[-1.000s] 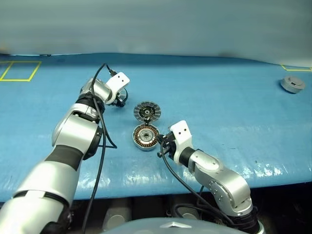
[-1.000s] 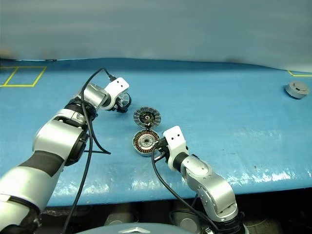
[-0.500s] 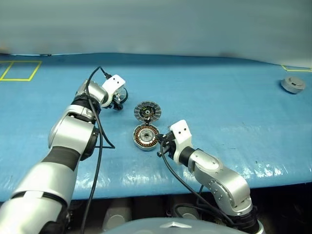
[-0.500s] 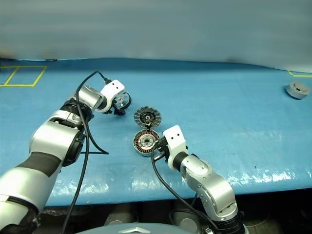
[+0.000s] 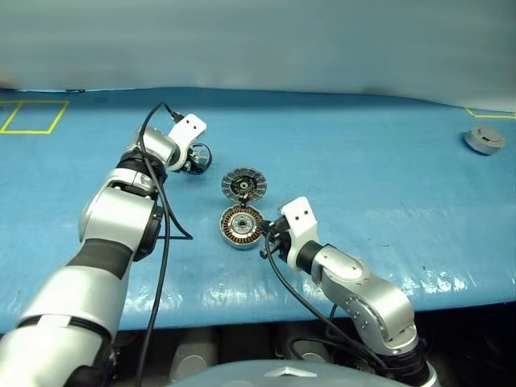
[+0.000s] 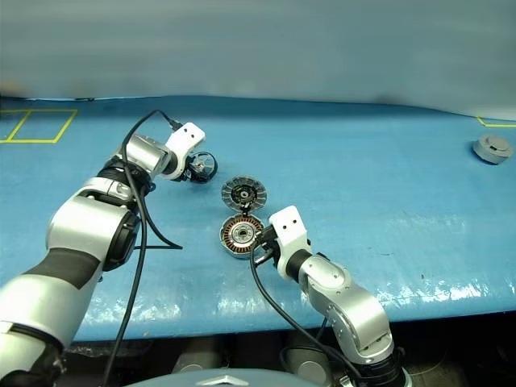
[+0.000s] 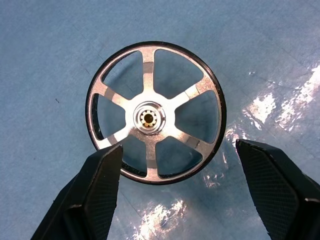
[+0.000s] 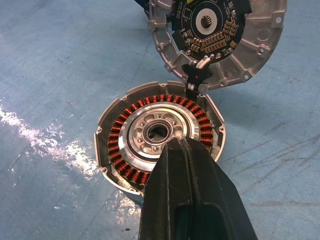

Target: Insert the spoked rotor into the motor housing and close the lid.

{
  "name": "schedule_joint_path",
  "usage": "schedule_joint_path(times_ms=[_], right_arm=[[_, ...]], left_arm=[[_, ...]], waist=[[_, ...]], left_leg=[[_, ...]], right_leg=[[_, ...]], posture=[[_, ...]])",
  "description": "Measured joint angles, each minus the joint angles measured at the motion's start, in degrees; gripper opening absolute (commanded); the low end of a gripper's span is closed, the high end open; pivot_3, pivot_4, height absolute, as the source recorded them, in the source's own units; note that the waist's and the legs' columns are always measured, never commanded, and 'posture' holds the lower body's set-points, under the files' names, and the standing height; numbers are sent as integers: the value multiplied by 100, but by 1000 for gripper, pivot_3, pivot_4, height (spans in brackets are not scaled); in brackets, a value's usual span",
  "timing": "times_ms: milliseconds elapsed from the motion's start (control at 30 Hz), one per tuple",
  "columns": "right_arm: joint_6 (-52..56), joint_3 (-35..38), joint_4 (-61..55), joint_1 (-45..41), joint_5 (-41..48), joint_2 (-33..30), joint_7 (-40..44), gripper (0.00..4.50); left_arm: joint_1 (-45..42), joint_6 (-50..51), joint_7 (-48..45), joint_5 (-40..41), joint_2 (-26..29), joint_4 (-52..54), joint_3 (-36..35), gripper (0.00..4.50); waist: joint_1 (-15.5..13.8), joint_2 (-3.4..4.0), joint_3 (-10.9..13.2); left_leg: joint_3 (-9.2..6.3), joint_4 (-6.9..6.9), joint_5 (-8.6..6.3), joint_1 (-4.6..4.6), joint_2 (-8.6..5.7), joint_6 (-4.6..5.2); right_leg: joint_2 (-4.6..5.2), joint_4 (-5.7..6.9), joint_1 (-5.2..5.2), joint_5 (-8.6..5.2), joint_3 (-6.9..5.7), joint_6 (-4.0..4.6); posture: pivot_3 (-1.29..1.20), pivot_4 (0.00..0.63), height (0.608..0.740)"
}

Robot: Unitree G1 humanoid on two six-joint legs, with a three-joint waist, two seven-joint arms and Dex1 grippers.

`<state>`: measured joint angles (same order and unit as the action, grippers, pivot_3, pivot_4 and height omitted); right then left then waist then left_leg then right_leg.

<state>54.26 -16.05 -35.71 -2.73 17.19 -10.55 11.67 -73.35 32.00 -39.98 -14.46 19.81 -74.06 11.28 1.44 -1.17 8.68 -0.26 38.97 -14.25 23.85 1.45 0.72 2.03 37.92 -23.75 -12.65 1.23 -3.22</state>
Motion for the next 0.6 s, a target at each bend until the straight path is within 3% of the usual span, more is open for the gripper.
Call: schedule_joint_path(times_ms=[67, 600], right_arm=[[0, 0, 0, 0, 0, 1, -4, 0], [2, -4, 0, 5, 0, 3, -42, 0]], left_arm=[[0, 0, 35, 28, -3, 0, -26, 2367], [12, 3, 121, 94, -2, 0, -39, 2367]], waist=[[-1, 0, 0], [0, 0, 0]], left_leg=[[0, 0, 0, 0, 0, 0], [0, 0, 0, 0, 0, 0]], right_leg=[[0, 0, 0, -1, 0, -1], [0, 0, 0, -2, 0, -4]], posture=[[0, 150, 740], [0, 150, 740]])
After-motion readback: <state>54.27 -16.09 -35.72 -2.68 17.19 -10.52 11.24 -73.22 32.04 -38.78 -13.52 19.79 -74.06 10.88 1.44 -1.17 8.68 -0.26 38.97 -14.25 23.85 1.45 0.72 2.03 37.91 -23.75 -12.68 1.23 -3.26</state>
